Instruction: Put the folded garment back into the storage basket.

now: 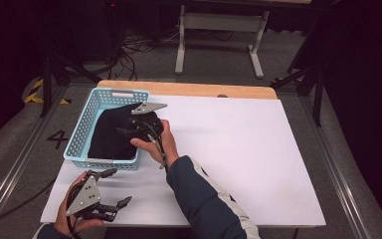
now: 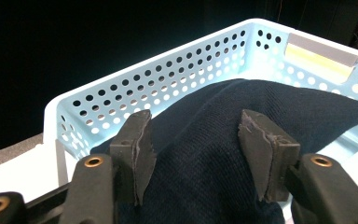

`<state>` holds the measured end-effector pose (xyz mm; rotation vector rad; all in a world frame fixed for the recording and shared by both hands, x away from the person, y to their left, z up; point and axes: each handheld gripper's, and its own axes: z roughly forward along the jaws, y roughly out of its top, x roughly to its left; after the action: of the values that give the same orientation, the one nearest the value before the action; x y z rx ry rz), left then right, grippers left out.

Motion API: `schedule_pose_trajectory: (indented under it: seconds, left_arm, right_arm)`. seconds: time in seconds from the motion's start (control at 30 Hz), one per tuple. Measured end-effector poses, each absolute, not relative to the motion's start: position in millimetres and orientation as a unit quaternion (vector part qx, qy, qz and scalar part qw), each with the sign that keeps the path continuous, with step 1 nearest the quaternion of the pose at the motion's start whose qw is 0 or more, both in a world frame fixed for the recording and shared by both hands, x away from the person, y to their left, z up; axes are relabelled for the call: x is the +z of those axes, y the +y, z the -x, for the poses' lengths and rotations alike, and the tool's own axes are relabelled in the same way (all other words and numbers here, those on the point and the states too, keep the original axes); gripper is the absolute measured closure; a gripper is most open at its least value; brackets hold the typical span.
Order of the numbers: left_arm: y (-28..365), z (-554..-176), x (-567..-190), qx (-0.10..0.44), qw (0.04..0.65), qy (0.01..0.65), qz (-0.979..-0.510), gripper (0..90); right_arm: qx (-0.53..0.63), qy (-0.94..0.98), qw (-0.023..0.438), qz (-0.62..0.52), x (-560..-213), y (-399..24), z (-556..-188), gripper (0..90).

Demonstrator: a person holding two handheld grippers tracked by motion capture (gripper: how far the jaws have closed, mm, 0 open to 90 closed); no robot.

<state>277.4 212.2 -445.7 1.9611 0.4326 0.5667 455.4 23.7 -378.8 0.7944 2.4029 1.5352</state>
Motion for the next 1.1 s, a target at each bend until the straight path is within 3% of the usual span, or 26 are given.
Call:
schedule_pose_trajectory:
  seconds: [1.1]
  left_arm:
    - [210, -279, -448, 0.234, 0.496, 0.178, -0.817, 9.9]
  right_arm:
    - [0.521, 0.805, 0.132, -0.252, -365, -3, -436, 40.8]
